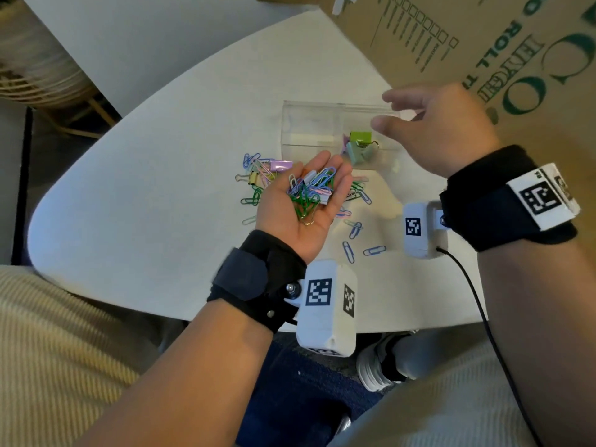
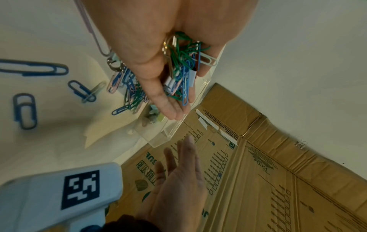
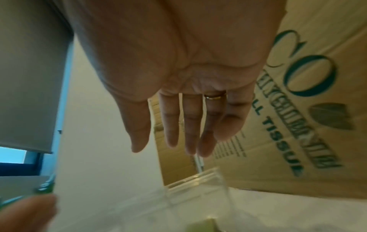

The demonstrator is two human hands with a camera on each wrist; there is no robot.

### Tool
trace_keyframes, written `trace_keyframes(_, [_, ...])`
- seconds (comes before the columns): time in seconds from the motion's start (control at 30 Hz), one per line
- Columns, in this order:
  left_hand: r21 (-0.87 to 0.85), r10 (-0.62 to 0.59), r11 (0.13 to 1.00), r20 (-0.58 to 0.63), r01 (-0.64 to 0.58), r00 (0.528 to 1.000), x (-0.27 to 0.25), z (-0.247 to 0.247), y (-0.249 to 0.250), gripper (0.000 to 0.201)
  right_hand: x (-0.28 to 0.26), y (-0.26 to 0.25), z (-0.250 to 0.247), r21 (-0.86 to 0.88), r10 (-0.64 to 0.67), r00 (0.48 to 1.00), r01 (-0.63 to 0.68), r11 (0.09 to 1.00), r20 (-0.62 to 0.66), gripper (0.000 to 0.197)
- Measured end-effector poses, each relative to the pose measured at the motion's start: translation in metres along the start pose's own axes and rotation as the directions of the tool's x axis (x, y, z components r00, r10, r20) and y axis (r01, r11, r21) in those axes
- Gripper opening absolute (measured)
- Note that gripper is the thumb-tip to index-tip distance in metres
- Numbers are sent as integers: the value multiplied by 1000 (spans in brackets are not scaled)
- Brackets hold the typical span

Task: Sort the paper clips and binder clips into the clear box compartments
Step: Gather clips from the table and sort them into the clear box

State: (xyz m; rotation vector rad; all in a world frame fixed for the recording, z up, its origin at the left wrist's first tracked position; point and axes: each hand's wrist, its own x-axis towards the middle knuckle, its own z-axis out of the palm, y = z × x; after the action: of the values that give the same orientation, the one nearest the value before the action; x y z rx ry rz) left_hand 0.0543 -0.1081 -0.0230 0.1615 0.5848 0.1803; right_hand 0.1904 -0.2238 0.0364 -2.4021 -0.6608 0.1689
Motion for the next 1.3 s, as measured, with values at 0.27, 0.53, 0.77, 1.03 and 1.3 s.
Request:
trace_keyframes(0.27, [38, 57, 998, 31, -58, 998, -2, 1, 5, 41, -27, -46, 11, -3, -260, 923, 272, 962, 283, 5])
trace_keyframes(0.53, [51, 40, 998, 34, -42, 999, -3, -1, 5, 29, -35, -53, 37, -142, -310, 893, 370, 918, 325, 19])
trace_keyframes(0.77, [23, 31, 999, 17, -31, 999, -3, 1, 5, 46, -30, -47, 39, -75, -303, 905, 339, 938, 299, 10])
trace_keyframes(1.03, [32, 57, 998, 2, -57, 998, -5, 4, 5, 35, -22, -38, 31, 253, -262, 934, 200, 947, 243, 10])
trace_keyframes(1.3, [6, 25, 1000, 29, -25, 999, -6, 5, 5, 39, -16, -34, 26, 474, -216, 963, 115, 873, 163, 10])
